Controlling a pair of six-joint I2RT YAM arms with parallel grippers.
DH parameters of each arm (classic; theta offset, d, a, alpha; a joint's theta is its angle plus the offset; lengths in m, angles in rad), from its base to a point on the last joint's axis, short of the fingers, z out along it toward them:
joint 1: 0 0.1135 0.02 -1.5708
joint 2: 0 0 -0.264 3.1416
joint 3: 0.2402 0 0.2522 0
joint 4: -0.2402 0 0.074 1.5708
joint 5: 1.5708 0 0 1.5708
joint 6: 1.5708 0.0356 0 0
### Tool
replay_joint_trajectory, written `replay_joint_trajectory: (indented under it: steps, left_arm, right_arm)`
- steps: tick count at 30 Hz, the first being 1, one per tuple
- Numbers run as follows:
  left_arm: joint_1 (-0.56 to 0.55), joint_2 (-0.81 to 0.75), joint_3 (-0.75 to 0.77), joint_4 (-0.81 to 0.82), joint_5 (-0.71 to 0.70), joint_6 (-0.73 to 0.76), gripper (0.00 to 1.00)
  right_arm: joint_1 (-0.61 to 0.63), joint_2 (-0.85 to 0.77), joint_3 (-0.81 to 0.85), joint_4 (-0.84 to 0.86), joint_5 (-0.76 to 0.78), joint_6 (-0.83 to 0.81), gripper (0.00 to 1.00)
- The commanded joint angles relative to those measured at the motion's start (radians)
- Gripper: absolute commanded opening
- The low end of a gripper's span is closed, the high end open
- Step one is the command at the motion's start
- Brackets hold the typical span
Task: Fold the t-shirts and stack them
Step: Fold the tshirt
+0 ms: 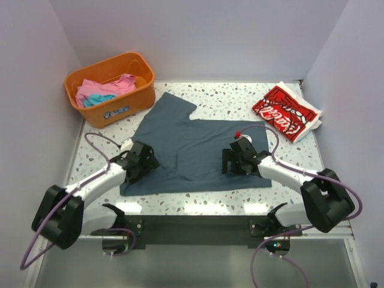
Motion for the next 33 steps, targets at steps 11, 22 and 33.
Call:
replay_joint_trajectory:
  steps: [11, 22, 33]
  left_arm:
    - [-0.027, -0.240, -0.208, -0.260, 0.151, -0.165, 1.00]
    - [-0.116, -0.257, -0.050, -0.407, 0.070, -0.174, 1.00]
    - [-0.112, 0.142, 0.664, -0.346, -0.165, 0.194, 1.00]
  right_arm:
    - [0.057, -0.174, -0.145, -0.161, 0.002, 0.197, 0.99]
    - [0.057, -0.263, -0.131, -0.233, 0.025, 0.233, 0.99]
    - [-0.067, -0.266, 0.259, -0.373, 0.221, 0.130, 0.99]
